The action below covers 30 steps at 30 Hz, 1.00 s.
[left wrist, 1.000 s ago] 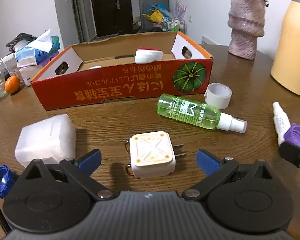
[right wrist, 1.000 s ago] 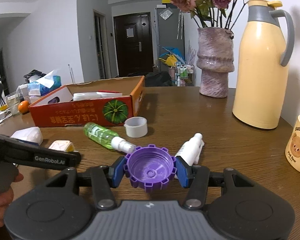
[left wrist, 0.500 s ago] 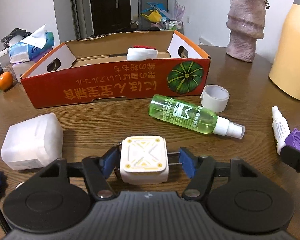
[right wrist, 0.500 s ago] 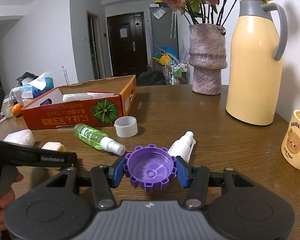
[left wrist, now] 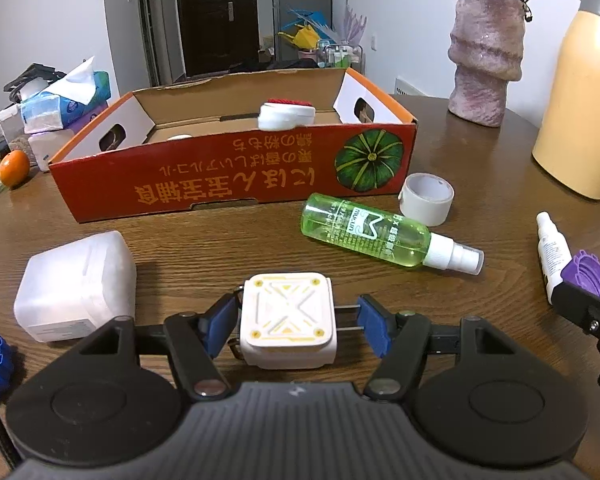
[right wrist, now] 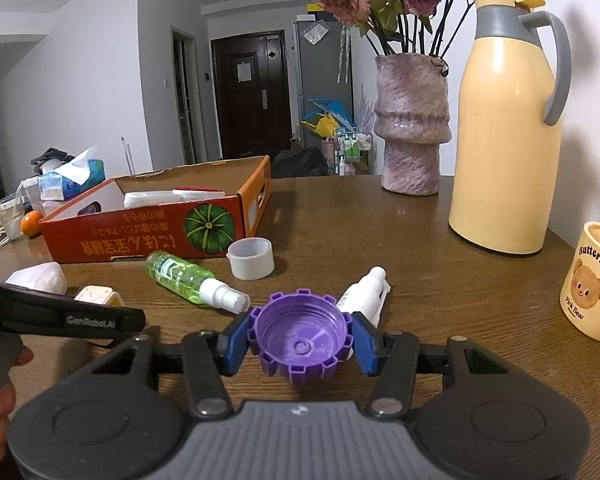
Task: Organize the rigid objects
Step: 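Carry the purple cap and plug adapter with both grippers over the cardboard box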
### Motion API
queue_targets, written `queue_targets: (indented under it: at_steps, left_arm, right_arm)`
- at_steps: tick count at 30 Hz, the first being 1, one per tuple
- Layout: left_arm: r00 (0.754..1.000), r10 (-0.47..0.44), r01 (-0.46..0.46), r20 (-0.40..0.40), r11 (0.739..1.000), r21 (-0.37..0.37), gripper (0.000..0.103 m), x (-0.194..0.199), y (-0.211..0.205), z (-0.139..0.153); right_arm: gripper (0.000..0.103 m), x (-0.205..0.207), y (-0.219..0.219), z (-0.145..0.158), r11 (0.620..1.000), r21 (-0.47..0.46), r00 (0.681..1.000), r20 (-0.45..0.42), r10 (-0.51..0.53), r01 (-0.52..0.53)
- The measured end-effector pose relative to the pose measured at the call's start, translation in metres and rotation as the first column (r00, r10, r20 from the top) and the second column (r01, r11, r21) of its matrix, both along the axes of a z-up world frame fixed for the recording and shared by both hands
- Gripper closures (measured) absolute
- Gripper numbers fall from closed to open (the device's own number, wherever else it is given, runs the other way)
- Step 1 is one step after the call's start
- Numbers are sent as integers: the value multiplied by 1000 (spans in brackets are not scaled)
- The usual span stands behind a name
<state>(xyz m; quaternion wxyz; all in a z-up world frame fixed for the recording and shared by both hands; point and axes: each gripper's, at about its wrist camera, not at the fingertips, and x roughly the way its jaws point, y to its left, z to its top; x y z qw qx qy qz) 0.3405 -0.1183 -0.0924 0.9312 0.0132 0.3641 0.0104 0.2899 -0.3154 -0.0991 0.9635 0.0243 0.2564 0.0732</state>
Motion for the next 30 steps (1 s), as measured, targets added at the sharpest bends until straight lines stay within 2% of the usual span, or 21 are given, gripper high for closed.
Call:
queue_targets:
  at_steps: [13,30]
  left_arm:
    - [998,3,-2,64,1000,-16,36,-25,16,19]
    - [990,47,-42,135,998,-39,36,-62,70,40]
  right_arm:
    - [51,-8,16,5,1000,23,999,33,8,-9]
    - [51,-23,67,18,997,41,996,61,64,-67]
